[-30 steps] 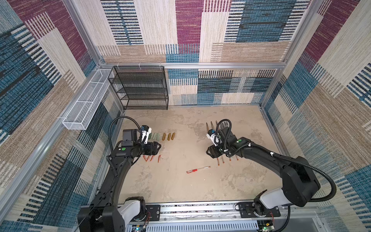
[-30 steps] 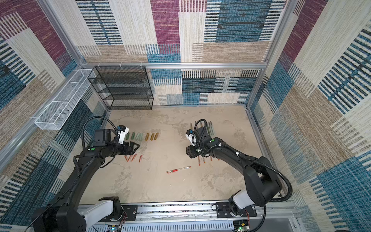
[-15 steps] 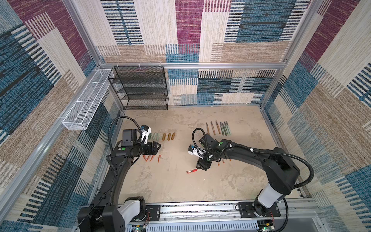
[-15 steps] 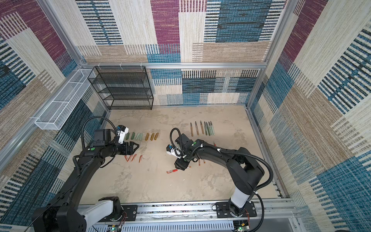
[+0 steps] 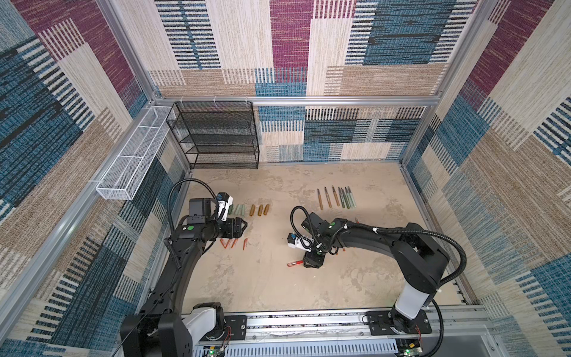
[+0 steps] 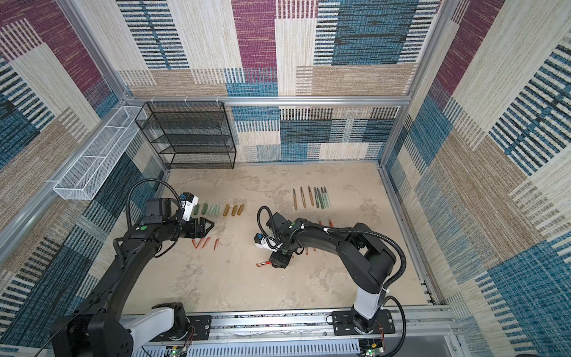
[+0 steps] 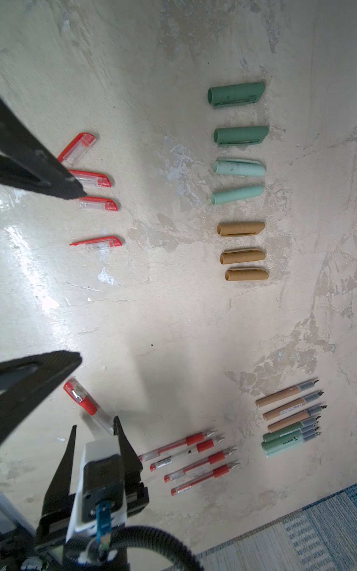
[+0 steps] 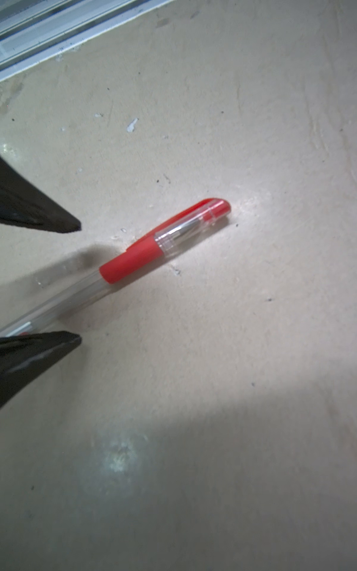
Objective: Open the pen caps
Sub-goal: 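Reach the right gripper to the last capped red pen and grasp it, then bring the red pen toward the left gripper and close the left gripper on its cap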
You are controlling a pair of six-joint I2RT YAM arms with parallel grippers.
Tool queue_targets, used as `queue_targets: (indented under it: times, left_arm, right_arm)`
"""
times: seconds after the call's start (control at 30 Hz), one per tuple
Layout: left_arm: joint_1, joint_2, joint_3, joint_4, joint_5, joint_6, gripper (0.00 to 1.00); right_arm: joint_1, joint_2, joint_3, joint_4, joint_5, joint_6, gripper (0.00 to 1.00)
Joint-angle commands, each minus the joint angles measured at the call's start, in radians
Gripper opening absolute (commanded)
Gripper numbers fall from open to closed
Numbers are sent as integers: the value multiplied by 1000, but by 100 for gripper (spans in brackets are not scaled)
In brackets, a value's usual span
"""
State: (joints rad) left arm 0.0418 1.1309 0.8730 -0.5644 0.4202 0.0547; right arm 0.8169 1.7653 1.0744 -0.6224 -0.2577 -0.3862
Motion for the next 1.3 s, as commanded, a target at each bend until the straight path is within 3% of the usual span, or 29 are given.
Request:
queue_targets:
  times: [0.0, 0.37, 0.6, 1.0, 1.27]
  left_arm:
    - [1, -3, 6, 14, -8, -7, 81]
    - [1, -1, 7, 14, -13, -8, 81]
    - [0, -2, 5, 20, 24, -13, 81]
    - [-58, 16, 33, 51, 300, -148, 77]
    - [-83, 43, 61, 63, 376, -213, 72]
  right_arm:
    - [0, 13, -1, 13, 29, -2, 49]
    - [1, 77, 48, 15, 102, 19, 19]
    - [2, 64, 112, 49, 154, 71, 5]
    - [2, -42, 136, 289, 75, 292, 6]
    - [11, -102, 83, 507, -13, 453, 6]
